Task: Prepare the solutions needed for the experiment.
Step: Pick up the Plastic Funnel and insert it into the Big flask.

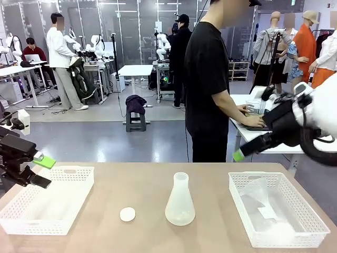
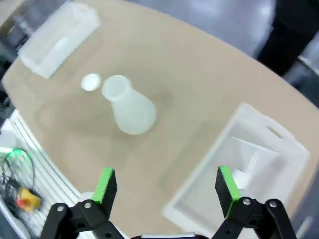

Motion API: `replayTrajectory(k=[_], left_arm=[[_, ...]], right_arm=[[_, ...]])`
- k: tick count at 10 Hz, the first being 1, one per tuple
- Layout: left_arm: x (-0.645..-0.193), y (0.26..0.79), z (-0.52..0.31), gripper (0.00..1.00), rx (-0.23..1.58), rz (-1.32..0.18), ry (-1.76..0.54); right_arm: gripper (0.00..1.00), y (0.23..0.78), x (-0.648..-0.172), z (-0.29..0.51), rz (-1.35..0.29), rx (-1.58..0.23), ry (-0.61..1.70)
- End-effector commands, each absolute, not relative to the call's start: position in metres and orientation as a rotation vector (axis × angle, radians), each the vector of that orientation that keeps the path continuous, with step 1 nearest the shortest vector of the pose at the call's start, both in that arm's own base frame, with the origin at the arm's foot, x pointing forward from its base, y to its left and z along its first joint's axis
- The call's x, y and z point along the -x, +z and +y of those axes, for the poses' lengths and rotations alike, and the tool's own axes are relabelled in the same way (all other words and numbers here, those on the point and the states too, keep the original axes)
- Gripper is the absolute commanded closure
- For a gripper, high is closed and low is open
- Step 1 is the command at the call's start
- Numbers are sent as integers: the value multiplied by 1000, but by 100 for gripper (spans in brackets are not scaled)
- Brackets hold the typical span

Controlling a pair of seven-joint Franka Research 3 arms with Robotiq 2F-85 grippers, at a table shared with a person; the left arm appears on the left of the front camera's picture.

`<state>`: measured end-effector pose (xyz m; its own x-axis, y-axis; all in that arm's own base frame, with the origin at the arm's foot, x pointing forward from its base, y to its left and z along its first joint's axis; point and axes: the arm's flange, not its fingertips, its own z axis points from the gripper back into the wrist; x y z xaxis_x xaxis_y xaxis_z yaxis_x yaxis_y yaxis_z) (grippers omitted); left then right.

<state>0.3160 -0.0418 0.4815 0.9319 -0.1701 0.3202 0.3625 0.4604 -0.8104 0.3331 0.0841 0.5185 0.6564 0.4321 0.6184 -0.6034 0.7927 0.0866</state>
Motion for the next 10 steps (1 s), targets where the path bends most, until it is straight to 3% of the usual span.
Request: replayTrajectory(k=[1, 4, 6, 10], left_arm=[[-317, 484, -41, 0, 1058, -218, -360], [-317, 484, -41, 0, 1058, -218, -360], [-317, 484, -41, 0, 1058, -218, -360], [-317, 484, -41, 0, 1058, -218, -360]], right_arm=[[0, 496, -324, 70, -557, 144, 860], [0, 512, -353, 55, -438, 426, 1081], [0, 524, -368, 46, -358, 428, 1205], [0, 516, -355, 51, -369, 423, 1149]])
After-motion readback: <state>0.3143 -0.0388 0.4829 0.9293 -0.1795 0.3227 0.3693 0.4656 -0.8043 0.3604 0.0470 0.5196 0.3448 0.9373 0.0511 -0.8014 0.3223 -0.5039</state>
